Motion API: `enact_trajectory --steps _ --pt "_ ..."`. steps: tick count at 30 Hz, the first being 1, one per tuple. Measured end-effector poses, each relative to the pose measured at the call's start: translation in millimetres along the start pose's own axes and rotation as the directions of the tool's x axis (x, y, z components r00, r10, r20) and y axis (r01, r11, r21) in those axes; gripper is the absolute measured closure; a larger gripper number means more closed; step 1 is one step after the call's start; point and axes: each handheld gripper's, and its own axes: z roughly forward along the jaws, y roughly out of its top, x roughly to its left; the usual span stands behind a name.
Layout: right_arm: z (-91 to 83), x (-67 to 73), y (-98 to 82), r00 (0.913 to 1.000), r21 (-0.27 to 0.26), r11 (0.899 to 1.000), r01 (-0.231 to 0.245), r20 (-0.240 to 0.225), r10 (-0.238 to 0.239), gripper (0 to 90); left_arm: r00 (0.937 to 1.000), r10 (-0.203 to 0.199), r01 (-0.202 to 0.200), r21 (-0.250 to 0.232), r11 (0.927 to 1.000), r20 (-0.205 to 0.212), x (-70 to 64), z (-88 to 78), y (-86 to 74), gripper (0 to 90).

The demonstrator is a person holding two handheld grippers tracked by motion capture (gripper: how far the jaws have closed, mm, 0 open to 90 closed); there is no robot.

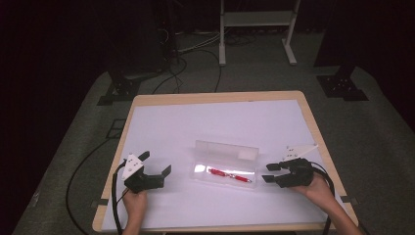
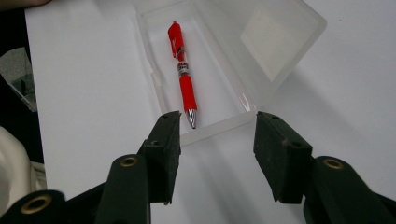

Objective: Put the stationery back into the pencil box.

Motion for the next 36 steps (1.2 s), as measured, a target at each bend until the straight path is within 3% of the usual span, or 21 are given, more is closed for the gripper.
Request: enact_trajectory --steps 36 --pt "-22.3 -7.4 -43.5 0.9955 -0.028 0.996 -0.082 0.045 0.083 46.9 1.0 0.003 -0.003 -0.001 1.0 -0.003 -0.8 0.4 0.0 0.0"
